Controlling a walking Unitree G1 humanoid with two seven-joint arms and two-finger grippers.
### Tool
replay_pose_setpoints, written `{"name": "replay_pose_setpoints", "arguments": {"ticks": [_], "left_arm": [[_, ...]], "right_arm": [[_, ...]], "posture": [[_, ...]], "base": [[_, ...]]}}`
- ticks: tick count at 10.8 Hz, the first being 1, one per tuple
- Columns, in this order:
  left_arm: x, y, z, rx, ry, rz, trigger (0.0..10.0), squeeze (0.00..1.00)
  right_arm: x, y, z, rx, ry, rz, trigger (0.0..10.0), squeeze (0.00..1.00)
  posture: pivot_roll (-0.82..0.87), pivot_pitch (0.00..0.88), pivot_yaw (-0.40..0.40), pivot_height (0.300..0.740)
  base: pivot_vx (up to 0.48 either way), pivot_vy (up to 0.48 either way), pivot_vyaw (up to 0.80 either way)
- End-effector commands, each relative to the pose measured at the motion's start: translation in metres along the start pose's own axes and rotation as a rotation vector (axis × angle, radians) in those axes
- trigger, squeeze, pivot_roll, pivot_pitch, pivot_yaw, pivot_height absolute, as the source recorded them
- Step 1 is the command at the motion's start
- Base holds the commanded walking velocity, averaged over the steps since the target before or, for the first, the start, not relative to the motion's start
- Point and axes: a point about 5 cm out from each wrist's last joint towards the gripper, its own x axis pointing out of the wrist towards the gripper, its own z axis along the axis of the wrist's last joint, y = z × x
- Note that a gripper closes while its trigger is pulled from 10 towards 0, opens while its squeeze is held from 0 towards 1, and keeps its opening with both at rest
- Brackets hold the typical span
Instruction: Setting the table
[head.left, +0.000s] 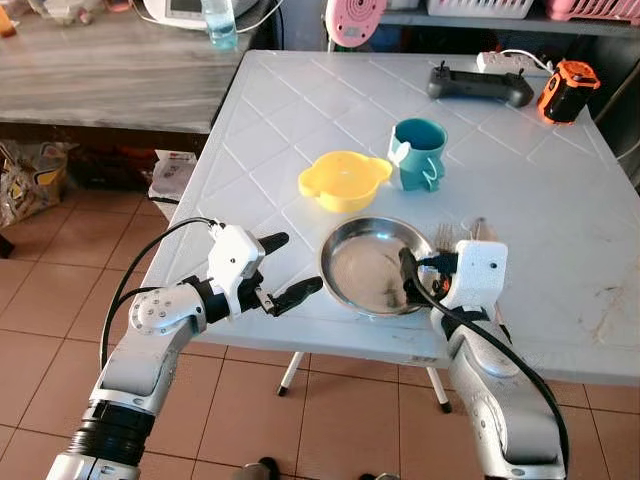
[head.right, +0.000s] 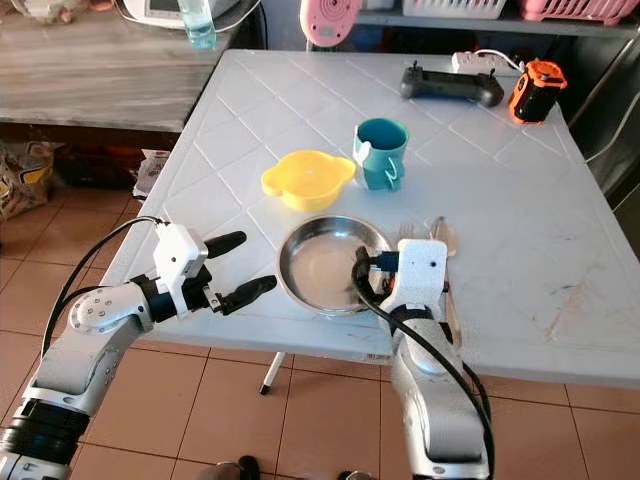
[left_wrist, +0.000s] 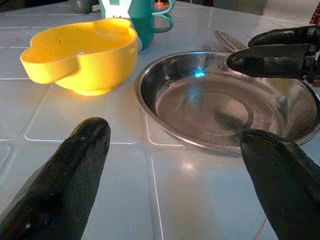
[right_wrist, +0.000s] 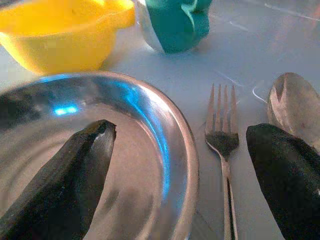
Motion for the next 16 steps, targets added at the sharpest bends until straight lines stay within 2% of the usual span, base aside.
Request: {"name": "replay_pose_setpoints", "arguments": {"ticks": [1, 2, 3, 4, 5, 6, 7, 8, 10, 12, 13, 14, 16], "left_arm": [[-0.002, 0.000, 0.000, 0.016, 0.012, -0.016, 10.0, 0.00], [-0.001, -0.002, 0.000, 0.014, 0.013, -0.019, 10.0, 0.00], [0.000, -0.003, -0.001, 0.013, 0.013, -0.023, 10.0, 0.00], [0.001, -0.004, 0.000, 0.015, 0.010, -0.024, 10.0, 0.00], [0.004, -0.005, 0.001, 0.010, 0.002, -0.019, 10.0, 0.00], [0.004, -0.006, 0.000, 0.011, 0.002, -0.020, 10.0, 0.00], [0.004, -0.008, 0.000, 0.012, 0.003, -0.030, 10.0, 0.00], [0.005, -0.008, 0.000, 0.012, 0.006, -0.034, 10.0, 0.00], [0.006, -0.008, 0.000, 0.012, 0.009, -0.037, 10.0, 0.00], [0.007, -0.009, 0.000, 0.011, 0.009, -0.037, 10.0, 0.00], [0.007, -0.010, -0.001, 0.011, 0.010, -0.039, 10.0, 0.00], [0.007, -0.011, -0.001, 0.011, 0.014, -0.042, 10.0, 0.00], [0.008, -0.011, -0.002, 0.005, 0.016, -0.042, 10.0, 0.00]], "right_arm": [[0.001, 0.002, -0.004, 0.007, 0.027, 0.005, 10.0, 0.00], [0.003, 0.006, -0.005, 0.015, 0.045, 0.028, 9.8, 0.00], [0.005, 0.008, -0.007, 0.013, 0.059, 0.035, 4.6, 0.00], [0.006, 0.012, -0.006, 0.021, 0.056, 0.050, 0.0, 0.00], [0.008, 0.016, -0.006, 0.021, 0.058, 0.064, 0.8, 0.00], [0.008, 0.017, -0.005, 0.021, 0.060, 0.066, 2.0, 0.00], [0.009, 0.018, -0.005, 0.028, 0.064, 0.069, 8.7, 0.00], [0.011, 0.020, -0.002, 0.131, 0.080, 0.070, 10.0, 0.00], [0.013, 0.021, 0.001, 0.206, 0.103, 0.062, 10.0, 0.00], [0.014, 0.019, -0.001, 0.235, 0.139, 0.052, 10.0, 0.00], [0.015, 0.018, -0.002, 0.279, 0.162, 0.052, 4.4, 0.00], [0.015, 0.017, -0.004, 0.286, 0.180, 0.049, 0.3, 0.00], [0.015, 0.017, -0.004, 0.298, 0.199, 0.060, 0.0, 0.00]], "posture": [[0.11, 0.185, 0.009, 0.740], [0.11, 0.183, 0.008, 0.740], [0.11, 0.183, 0.008, 0.740], [0.12, 0.180, 0.009, 0.740], [0.12, 0.180, 0.011, 0.740], [0.12, 0.180, 0.011, 0.740], [0.12, 0.181, 0.012, 0.740], [0.12, 0.182, 0.015, 0.740], [0.12, 0.181, 0.016, 0.740], [0.12, 0.180, 0.015, 0.740], [0.12, 0.179, 0.015, 0.740], [0.12, 0.179, 0.015, 0.740], [0.12, 0.178, 0.015, 0.740]], "base": [[0.000, 0.000, 0.00], [0.000, 0.000, 0.00], [0.000, 0.000, 0.00], [0.000, 0.000, 0.00], [0.000, 0.000, 0.00], [0.000, 0.000, 0.00], [0.000, 0.000, 0.00], [0.000, 0.000, 0.00], [0.000, 0.000, 0.00], [0.000, 0.000, 0.00], [0.000, 0.000, 0.00], [0.000, 0.000, 0.00], [0.000, 0.000, 0.00]]}}
